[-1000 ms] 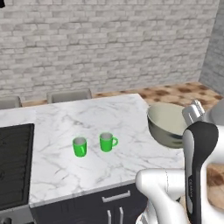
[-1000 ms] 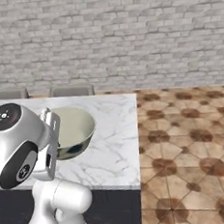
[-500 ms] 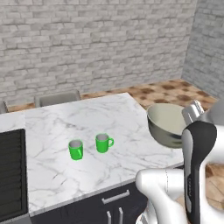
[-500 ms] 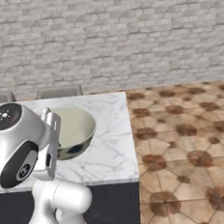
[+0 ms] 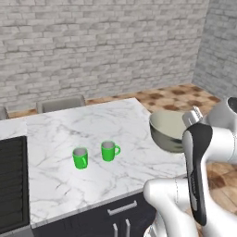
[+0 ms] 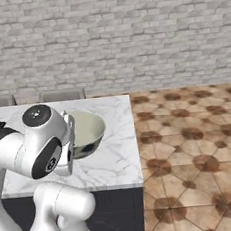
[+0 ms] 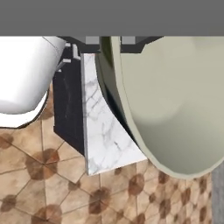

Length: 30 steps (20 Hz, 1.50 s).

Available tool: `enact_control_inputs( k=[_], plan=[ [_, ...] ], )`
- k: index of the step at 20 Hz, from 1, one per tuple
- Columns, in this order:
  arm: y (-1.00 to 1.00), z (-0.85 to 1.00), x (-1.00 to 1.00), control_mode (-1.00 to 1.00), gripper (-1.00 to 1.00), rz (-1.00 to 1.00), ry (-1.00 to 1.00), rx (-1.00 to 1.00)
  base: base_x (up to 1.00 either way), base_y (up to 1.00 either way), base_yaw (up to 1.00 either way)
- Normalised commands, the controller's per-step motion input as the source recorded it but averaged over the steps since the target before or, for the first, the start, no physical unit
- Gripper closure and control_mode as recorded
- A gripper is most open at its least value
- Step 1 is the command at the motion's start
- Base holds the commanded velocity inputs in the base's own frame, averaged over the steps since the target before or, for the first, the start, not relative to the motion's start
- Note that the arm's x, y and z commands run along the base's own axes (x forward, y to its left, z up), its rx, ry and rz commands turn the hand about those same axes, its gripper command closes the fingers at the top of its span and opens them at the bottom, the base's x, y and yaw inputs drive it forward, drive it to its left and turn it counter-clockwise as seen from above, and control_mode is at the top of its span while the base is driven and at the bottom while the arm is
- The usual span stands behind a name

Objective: Clear the mugs and bowl far away from the sink.

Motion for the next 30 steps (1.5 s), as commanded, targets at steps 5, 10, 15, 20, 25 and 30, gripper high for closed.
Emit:
enact_control_inputs(
  k=[5, 10, 15, 20, 25, 30],
  plan=[
    [0.0, -0.49, 0.59, -1.0, 1.0, 0.17, 0.0, 0.0, 0.0, 0.0, 0.0],
    [-0.03, -0.43, 0.68, -1.0, 1.0, 0.16, 0.0, 0.0, 0.0, 0.0, 0.0],
    [-0.14, -0.32, 0.68, -1.0, 1.0, 0.11, 0.05, 0.0, 0.0, 0.0, 0.0],
    [-0.15, -0.31, 0.58, -1.0, 1.0, 0.07, 0.06, 0.0, 0.0, 0.0, 0.0],
    [-0.05, -0.32, 0.54, -1.0, 1.0, 0.07, 0.1, 0.0, 0.0, 0.0, 0.0],
    [-0.04, -0.32, 0.46, -1.0, 1.0, 0.08, 0.11, 0.0, 0.0, 0.0, 0.0]
  ],
)
